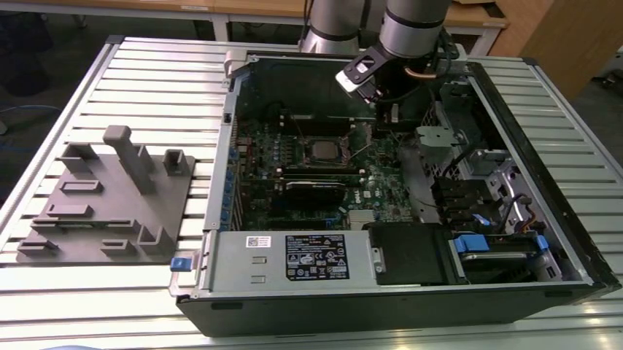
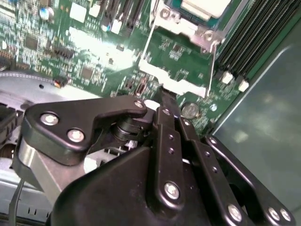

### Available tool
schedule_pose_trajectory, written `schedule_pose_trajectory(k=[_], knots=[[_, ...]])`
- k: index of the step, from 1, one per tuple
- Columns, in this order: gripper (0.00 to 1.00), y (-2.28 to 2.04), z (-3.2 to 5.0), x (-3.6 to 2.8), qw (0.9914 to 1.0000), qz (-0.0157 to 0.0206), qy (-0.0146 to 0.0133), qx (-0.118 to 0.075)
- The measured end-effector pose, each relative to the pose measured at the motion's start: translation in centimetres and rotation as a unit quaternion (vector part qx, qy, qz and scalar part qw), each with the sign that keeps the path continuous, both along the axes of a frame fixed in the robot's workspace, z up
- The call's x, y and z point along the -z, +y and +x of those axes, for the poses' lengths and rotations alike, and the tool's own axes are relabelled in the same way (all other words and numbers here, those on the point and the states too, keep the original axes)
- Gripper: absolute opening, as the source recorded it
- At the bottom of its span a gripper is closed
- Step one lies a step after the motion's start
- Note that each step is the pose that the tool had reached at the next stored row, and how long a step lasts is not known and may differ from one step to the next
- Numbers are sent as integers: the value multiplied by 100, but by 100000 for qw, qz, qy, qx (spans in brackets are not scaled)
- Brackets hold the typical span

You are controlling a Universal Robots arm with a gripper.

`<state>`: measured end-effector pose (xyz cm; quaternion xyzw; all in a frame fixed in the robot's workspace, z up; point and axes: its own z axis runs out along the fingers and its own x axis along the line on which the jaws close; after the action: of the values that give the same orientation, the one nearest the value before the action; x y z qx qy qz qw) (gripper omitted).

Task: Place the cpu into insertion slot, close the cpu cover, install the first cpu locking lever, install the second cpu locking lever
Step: 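Close the cpu cover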

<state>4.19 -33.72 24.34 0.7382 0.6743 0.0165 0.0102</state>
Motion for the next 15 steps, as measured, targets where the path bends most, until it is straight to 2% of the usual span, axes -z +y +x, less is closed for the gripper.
schedule_pose_trajectory(k=[7,9,12,15], knots=[[10,-1,-308,3,99992,-2,-1231,-2],[10,0,-398,7,99989,12,-1499,-1],[10,0,-523,13,99984,7,-1790,1],[10,0,-596,20,99983,1,-1853,27]])
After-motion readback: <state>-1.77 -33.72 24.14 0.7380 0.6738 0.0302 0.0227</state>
